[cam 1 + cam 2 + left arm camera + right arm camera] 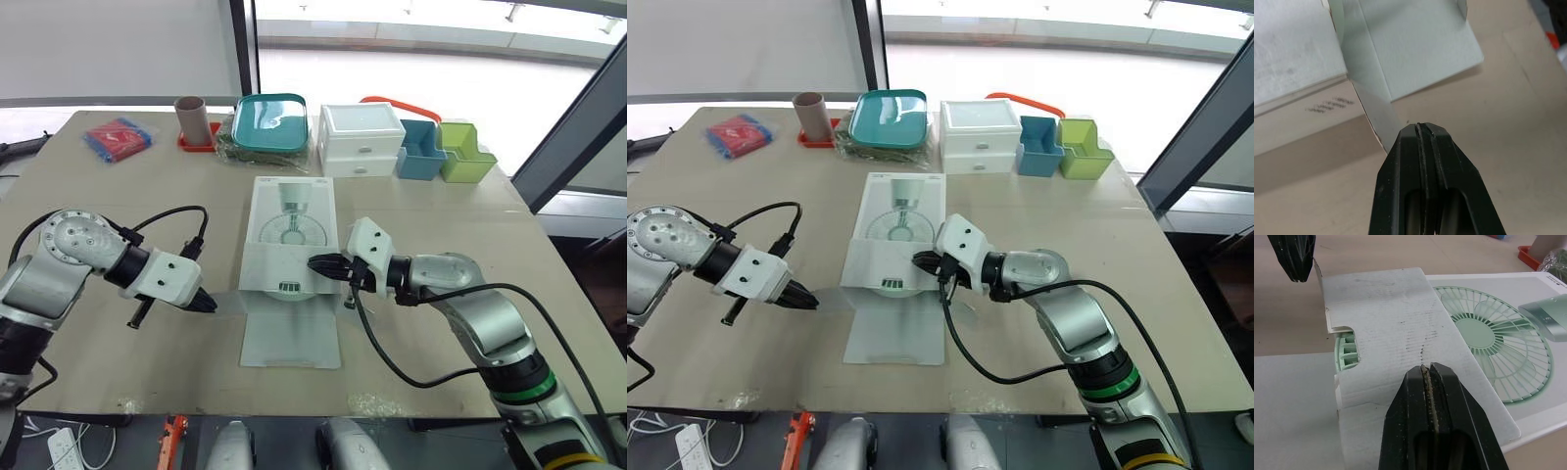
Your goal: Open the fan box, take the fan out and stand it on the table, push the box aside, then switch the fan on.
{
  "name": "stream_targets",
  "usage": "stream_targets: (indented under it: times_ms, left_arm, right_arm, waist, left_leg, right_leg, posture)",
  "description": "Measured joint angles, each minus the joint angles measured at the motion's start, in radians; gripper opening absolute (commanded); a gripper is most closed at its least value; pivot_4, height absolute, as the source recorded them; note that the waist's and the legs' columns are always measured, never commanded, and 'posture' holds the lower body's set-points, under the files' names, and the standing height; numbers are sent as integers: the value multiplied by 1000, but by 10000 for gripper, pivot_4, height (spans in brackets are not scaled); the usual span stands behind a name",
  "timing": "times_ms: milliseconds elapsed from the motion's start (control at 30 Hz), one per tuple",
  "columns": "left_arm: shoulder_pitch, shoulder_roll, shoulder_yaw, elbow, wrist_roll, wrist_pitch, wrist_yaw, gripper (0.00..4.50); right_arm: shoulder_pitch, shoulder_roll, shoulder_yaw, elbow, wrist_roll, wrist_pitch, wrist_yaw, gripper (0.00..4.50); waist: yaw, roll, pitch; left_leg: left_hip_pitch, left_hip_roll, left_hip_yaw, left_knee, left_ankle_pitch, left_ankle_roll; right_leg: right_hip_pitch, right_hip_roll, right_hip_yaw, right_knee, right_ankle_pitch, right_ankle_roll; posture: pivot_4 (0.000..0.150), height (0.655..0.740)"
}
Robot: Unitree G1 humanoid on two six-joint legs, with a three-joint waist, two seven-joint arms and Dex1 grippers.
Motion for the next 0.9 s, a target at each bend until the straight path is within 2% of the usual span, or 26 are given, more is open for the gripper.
stream_targets:
  times_ms: [167, 300, 667, 900]
  left_arm:
    - [21, -39, 8, 16, 11, 11, 101, 1859]
    - [26, -41, 12, 14, 2, 29, 105, 1859]
    - [136, -103, 86, -78, -143, 228, 176, 1859]
    - [171, -114, 99, -115, -165, 275, 205, 1859]
  right_arm:
    - [0, 0, 0, 0, -1, 1, -1, 621]
    - [0, 0, 0, 0, -2, 1, -1, 621]
    - [0, 1, 0, 1, -5, 0, -1, 621]
    - [0, 1, 0, 1, -5, 1, -1, 621]
  waist:
    - [2, 0, 0]
    - [1, 0, 0]
    - [2, 0, 0]
    - [2, 0, 0]
  left_leg:
    - [0, 0, 0, 1, 0, 0]
    - [0, 0, 0, 1, 0, 0]
    - [0, 0, -1, 1, 0, 0]
    - [0, 0, -1, 1, 0, 0]
  right_leg:
    - [0, 0, 0, 1, 0, 0]
    - [0, 0, 0, 1, 0, 0]
    - [0, -1, -1, 1, 0, 0]
    - [0, -1, -1, 1, 0, 0]
  posture:
    - [1500, 7400]
    - [1500, 7400]
    - [1500, 7400]
    - [1500, 7400]
